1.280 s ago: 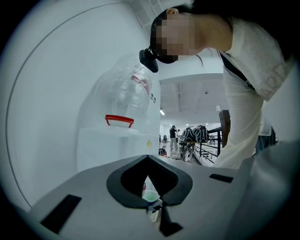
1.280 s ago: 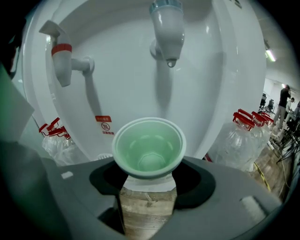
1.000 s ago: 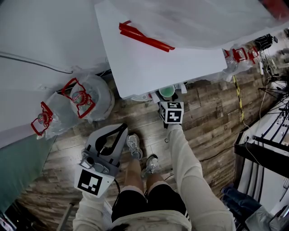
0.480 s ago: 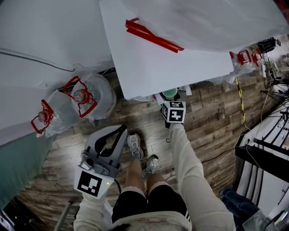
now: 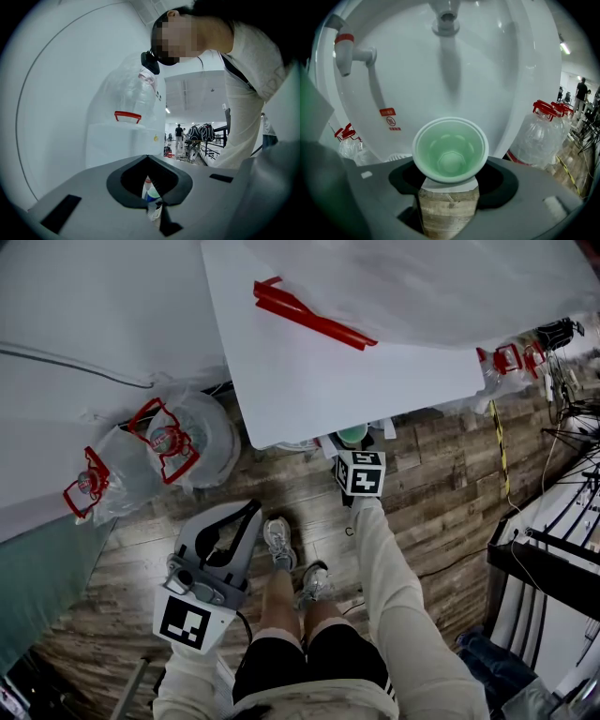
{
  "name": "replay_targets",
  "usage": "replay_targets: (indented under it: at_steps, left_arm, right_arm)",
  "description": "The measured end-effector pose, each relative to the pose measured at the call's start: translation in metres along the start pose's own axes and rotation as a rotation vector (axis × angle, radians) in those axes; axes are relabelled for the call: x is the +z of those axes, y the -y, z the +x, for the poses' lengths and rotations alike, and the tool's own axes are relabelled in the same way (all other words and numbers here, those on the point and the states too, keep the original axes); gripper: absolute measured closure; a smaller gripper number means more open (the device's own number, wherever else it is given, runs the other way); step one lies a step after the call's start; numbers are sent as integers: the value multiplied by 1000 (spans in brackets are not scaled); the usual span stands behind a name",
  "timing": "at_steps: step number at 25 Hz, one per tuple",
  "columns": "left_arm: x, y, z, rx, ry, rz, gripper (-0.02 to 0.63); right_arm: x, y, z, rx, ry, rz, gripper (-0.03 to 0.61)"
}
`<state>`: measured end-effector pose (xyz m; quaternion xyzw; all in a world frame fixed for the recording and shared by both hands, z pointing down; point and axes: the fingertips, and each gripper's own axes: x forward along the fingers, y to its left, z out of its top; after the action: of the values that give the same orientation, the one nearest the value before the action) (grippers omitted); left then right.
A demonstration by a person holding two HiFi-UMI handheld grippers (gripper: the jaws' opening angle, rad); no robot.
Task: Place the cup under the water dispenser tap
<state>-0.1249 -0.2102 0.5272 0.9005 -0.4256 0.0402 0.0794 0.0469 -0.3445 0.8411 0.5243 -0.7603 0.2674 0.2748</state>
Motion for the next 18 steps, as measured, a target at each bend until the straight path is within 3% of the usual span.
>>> replay_targets:
  at_steps: [15, 18]
  left_arm:
    - [14, 17, 13, -28, 8, 19, 609]
    - [22, 24, 16, -35, 16, 28, 609]
  right_arm:
    - [-16, -4, -40, 60, 20, 67, 261]
    - [-12, -7, -61, 72, 49, 64, 302]
